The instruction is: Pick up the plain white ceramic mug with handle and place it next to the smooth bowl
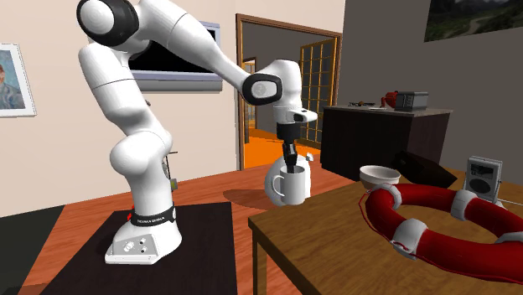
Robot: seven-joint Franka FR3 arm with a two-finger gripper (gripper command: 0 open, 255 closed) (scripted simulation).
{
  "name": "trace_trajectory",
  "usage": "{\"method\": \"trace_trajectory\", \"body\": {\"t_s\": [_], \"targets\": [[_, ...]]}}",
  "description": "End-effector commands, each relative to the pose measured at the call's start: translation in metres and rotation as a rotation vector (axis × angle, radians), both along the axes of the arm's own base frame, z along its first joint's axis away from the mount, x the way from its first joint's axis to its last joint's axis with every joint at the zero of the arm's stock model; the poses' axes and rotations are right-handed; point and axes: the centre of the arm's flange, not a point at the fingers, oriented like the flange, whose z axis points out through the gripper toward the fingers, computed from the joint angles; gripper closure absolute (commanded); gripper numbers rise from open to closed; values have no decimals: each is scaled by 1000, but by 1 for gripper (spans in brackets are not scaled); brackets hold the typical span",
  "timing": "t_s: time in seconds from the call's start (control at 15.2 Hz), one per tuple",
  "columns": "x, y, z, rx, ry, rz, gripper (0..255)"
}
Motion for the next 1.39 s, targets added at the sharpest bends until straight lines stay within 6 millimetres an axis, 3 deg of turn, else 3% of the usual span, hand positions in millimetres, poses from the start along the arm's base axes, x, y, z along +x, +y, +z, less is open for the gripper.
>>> {"method": "trace_trajectory", "body": {"t_s": [0.0, 1.12, 1.32], "targets": [[-1, -1, 11, 0, 0, 0, 255], [-1, -1, 96, 0, 0, 0, 255], [34, 19, 97, 0, 0, 0, 255]]}}
